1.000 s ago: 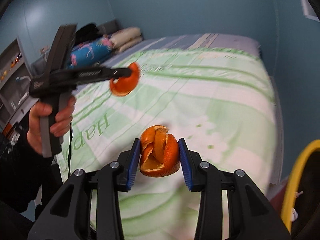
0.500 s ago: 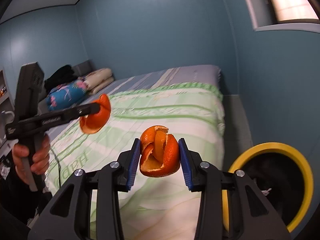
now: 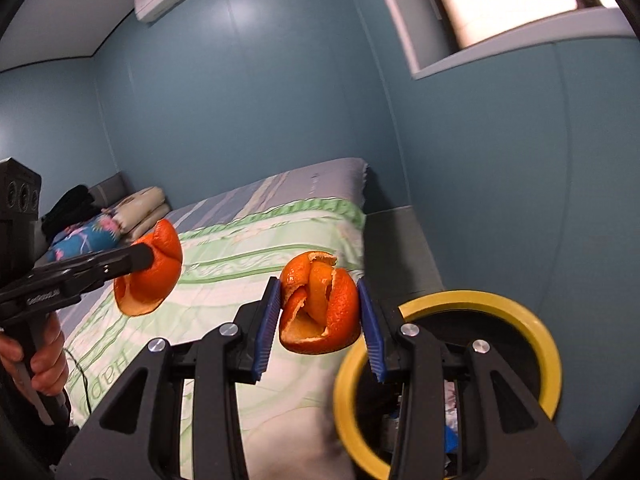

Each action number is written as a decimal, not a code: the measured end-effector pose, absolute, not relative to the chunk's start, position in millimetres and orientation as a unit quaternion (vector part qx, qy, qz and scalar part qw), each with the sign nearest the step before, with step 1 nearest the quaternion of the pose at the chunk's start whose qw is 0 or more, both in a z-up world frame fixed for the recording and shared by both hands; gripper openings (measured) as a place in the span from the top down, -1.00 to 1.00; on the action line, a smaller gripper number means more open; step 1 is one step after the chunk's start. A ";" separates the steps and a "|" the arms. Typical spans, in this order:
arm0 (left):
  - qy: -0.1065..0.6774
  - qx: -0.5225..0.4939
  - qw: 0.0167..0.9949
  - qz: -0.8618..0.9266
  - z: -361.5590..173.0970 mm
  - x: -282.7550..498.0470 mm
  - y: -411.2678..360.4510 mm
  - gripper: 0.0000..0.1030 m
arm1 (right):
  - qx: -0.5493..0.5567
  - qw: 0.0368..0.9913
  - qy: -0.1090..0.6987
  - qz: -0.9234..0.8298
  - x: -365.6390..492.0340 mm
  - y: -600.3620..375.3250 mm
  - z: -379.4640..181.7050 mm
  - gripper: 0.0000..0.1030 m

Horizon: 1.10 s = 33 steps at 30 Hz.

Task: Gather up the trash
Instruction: 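Lift and carry both orange peels in both tools over the yellow bin, then open both tools to drop the orange peels into the bin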

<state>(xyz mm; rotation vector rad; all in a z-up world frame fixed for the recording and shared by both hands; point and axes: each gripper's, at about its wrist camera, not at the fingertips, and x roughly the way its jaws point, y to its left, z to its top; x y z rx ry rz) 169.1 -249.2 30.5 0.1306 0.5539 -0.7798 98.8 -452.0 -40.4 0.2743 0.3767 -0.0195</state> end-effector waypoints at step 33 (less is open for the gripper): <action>0.341 0.085 0.837 -0.420 -51.6 176.5 -393.7 0.49 | 0.214 0.933 0.248 -0.145 114.0 -556.8 -113.0 0.27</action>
